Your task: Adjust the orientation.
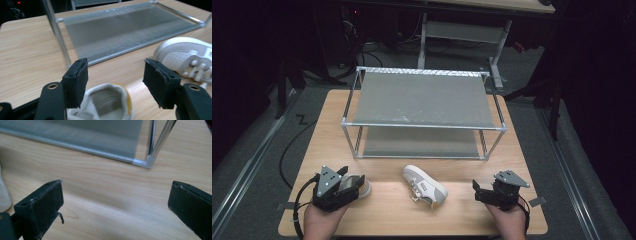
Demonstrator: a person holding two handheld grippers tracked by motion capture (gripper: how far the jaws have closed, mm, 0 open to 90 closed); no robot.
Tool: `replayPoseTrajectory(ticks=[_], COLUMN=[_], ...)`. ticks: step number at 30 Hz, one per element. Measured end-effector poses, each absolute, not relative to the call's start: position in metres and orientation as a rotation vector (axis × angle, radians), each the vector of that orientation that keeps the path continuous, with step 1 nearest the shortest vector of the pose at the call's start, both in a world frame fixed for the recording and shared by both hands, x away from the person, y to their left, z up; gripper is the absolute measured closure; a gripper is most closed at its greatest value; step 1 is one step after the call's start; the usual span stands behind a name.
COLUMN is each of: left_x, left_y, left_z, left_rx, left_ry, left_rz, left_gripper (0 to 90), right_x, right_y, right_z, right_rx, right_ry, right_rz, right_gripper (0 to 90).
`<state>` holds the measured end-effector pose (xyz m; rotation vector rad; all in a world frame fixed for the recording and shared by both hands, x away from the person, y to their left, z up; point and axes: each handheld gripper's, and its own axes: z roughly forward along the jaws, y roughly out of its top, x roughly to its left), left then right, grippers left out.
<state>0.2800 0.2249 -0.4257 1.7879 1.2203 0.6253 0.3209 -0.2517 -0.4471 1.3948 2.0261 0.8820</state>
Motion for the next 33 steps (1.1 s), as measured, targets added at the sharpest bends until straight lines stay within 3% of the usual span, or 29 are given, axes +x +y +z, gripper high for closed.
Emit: replayPoseTrajectory(ticks=[20, 33], left_x=[0.288, 0.289], left_y=[0.240, 0.245], left_z=[-0.430, -0.437], left_rx=[1.776, 1.843], left_ry=[1.388, 1.518], left_rz=[0.654, 0.582], left_gripper=[33.7, 36.3], right_x=[0.320, 0.321], right_y=[-0.260, -0.262], right_z=[-0.450, -0.453], right_rx=[1.436, 1.462], right_ry=[2.027, 2.038], right_rz=[0.884, 0.883], right_gripper=[4.4, 5.6])
